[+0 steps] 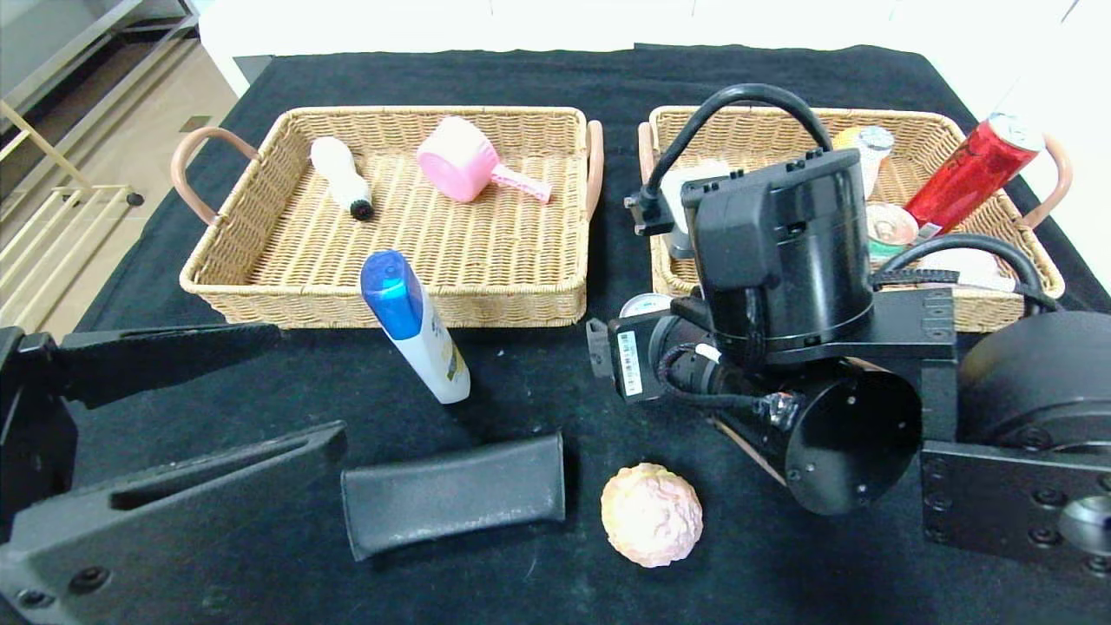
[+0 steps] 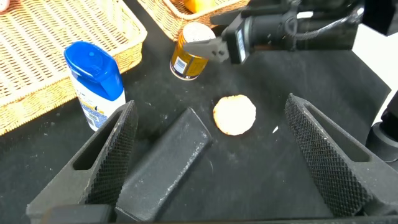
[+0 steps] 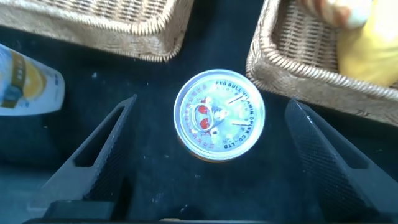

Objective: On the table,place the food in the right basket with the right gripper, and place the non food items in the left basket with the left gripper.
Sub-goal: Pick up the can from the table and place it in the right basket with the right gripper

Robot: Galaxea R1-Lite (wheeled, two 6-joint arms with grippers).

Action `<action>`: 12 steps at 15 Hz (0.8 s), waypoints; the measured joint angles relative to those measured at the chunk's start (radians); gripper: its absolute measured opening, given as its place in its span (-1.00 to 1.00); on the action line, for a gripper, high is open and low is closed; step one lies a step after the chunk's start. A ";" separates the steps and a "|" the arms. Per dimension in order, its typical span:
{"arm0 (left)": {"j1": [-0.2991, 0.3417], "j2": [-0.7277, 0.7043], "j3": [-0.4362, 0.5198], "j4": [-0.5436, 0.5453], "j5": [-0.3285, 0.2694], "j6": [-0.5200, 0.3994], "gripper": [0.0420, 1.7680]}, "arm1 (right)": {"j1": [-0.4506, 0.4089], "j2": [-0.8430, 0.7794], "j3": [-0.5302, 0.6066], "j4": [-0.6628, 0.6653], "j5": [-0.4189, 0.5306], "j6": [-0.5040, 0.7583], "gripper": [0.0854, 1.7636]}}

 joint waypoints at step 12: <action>0.001 -0.001 0.000 0.000 0.000 0.006 0.94 | -0.042 0.057 -0.003 -0.012 -0.001 0.032 0.92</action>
